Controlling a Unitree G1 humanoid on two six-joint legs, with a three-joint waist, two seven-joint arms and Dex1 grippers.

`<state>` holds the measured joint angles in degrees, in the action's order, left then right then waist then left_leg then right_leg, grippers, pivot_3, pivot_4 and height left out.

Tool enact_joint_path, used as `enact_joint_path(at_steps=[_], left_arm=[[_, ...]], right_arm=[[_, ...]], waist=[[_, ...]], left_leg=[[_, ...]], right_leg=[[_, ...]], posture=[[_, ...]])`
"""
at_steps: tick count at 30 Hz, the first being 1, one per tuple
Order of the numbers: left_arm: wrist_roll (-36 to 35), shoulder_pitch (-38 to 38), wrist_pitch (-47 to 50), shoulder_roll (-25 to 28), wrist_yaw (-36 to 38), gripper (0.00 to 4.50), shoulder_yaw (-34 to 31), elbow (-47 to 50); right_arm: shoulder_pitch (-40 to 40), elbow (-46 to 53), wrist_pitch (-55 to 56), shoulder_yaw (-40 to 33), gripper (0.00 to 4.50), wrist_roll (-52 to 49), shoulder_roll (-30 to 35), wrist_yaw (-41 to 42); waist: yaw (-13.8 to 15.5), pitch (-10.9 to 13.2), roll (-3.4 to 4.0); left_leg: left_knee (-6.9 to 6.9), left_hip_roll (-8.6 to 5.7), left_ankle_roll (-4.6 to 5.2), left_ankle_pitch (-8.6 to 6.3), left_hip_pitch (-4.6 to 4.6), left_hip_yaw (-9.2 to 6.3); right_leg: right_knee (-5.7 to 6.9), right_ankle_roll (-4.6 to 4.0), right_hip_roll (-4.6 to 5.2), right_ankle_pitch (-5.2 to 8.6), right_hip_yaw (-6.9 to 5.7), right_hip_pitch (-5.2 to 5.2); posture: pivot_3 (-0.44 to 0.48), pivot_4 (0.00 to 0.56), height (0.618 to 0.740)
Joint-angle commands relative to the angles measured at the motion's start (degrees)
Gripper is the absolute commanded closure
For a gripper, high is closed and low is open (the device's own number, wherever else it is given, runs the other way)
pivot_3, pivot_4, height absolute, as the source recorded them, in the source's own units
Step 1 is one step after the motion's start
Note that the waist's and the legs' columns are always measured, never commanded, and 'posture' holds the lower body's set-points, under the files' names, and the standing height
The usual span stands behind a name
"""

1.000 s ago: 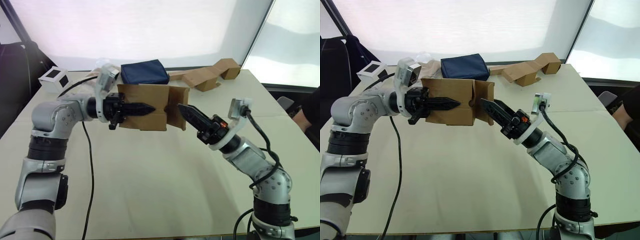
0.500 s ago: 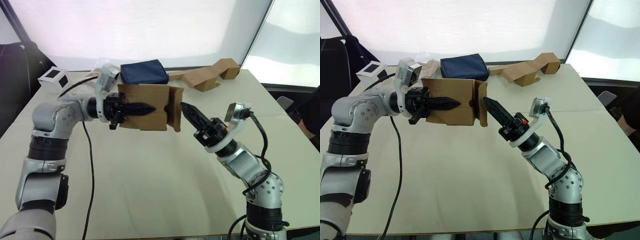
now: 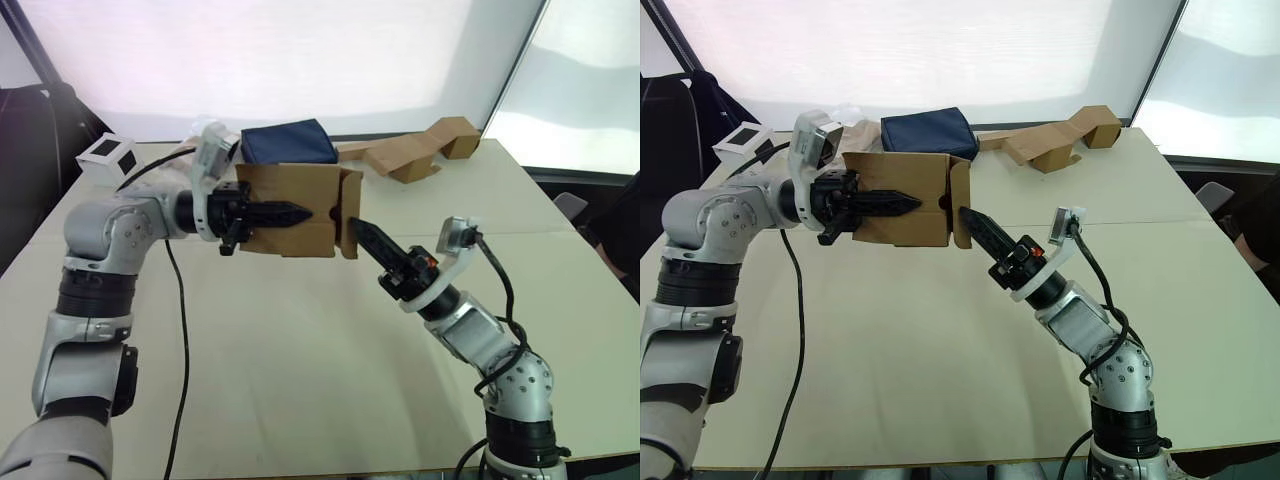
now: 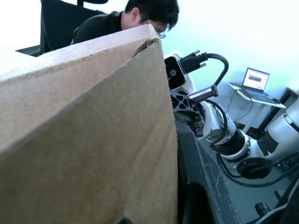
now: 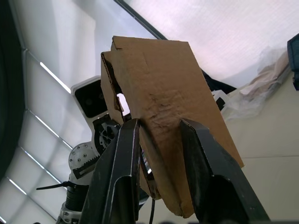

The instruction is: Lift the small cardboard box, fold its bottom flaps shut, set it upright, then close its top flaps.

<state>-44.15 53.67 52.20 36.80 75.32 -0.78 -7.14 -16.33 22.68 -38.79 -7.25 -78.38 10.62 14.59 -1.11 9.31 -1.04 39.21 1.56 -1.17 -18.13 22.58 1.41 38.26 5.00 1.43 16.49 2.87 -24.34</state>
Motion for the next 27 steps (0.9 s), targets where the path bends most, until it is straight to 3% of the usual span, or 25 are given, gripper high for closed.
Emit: enact_joint_path(at_steps=[1,12,27], left_arm=[[-0.4,1.2,-0.4,0.1,0.1,4.5,-0.9,0.8],[0.0,0.7,-1.1,-0.3,-0.3,4.5,-0.6,1.3],[0.3,0.5,-1.6,-1.4,-1.2,4.5,-1.0,1.2]], right_arm=[[-1.1,0.1,1.1,-0.4,3.17,-0.4,-0.9,0.6],[-1.4,2.3,-0.8,2.8,3.17,-2.2,-1.7,1.4],[-2.8,-0.2,3.6,3.7,3.17,5.3,-6.3,-0.3]], waist=[[0.0,0.0,0.0],[0.0,0.0,0.0],[0.0,0.0,0.0]], left_leg=[[0.0,0.0,0.0,0.0,0.0,0.0],[0.0,0.0,0.0,0.0,0.0,0.0],[0.0,0.0,0.0,0.0,0.0,0.0]], right_leg=[[0.0,0.0,0.0,0.0,0.0,0.0],[0.0,0.0,0.01,0.0,0.0,0.0],[0.0,0.0,-0.01,0.0,0.0,0.0]], posture=[[0.0,0.15,0.74],[0.0,0.15,0.74],[0.0,0.15,0.74]])
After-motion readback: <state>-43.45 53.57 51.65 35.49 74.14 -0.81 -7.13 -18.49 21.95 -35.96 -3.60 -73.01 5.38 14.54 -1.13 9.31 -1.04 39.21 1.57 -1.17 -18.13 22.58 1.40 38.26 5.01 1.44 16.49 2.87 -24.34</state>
